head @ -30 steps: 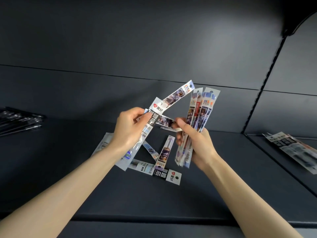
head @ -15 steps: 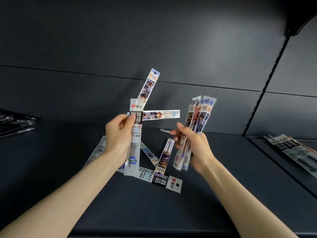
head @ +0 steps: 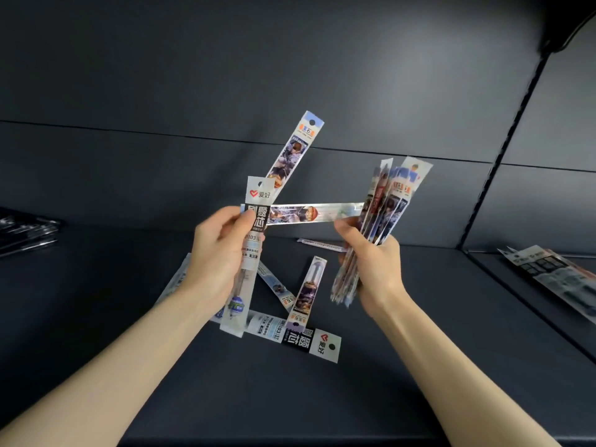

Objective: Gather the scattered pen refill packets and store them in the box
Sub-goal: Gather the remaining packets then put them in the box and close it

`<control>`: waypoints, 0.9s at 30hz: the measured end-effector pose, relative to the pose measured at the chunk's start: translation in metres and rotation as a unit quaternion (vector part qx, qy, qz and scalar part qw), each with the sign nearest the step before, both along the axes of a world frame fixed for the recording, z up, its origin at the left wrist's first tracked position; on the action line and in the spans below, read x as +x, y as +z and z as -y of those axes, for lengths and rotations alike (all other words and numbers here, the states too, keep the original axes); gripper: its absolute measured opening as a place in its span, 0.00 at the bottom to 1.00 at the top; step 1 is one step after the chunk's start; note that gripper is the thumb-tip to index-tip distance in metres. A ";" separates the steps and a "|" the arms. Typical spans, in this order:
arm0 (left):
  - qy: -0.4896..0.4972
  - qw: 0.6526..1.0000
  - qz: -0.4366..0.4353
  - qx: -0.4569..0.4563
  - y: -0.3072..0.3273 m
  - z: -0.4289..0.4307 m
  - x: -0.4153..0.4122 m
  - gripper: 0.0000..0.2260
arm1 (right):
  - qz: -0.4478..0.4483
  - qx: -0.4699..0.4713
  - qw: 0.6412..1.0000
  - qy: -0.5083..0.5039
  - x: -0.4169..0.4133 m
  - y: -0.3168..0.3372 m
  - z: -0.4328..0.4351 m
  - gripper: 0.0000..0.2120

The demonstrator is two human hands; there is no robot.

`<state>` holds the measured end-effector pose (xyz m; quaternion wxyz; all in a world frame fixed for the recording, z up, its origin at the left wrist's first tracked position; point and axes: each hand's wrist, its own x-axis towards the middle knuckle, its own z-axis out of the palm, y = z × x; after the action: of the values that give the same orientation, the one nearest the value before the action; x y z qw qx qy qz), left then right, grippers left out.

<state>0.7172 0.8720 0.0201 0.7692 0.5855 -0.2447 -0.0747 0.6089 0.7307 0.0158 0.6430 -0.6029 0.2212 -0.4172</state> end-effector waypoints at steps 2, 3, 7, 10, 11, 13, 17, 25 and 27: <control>0.016 0.999 0.034 0.005 0.003 -0.004 0.003 0.06 | 0.004 -0.018 1.000 -0.019 -0.002 0.002 0.003 0.04; 0.026 0.998 0.048 0.007 0.005 -0.006 0.006 0.06 | 0.011 -0.023 0.999 -0.029 -0.002 0.003 0.004 0.03; 0.043 0.993 0.105 0.029 0.008 -0.013 0.008 0.07 | 0.004 -0.051 0.998 -0.040 -0.004 0.003 0.009 0.06; -0.025 0.991 0.115 0.057 0.007 -0.012 0.003 0.06 | -0.033 -0.098 0.993 0.065 -0.005 0.003 0.006 0.08; -0.045 0.990 0.116 0.062 0.007 -0.010 0.002 0.06 | -0.057 -0.115 0.985 0.114 -0.005 0.003 0.005 0.08; -0.070 0.990 0.109 0.057 0.007 -0.007 -0.001 0.06 | -0.108 -0.146 0.963 0.198 -0.006 0.004 0.001 0.07; -0.065 0.995 0.073 0.022 0.005 -0.003 -0.004 0.05 | -0.152 -0.154 0.947 0.235 -0.007 0.003 -0.003 0.08; 0.004 1.000 -0.018 0.000 -0.001 -0.002 -0.005 0.05 | -0.019 0.065 0.980 0.189 -0.007 0.005 0.005 0.03; -0.031 0.999 0.013 0.032 -0.004 0.001 -0.013 0.04 | 0.002 0.089 0.977 0.194 -0.004 0.003 0.002 0.05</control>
<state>0.7039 0.8711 0.0163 0.7439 0.6029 -0.2707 -0.0987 0.6044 0.7291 0.0190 0.7635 -0.5734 0.1350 -0.2647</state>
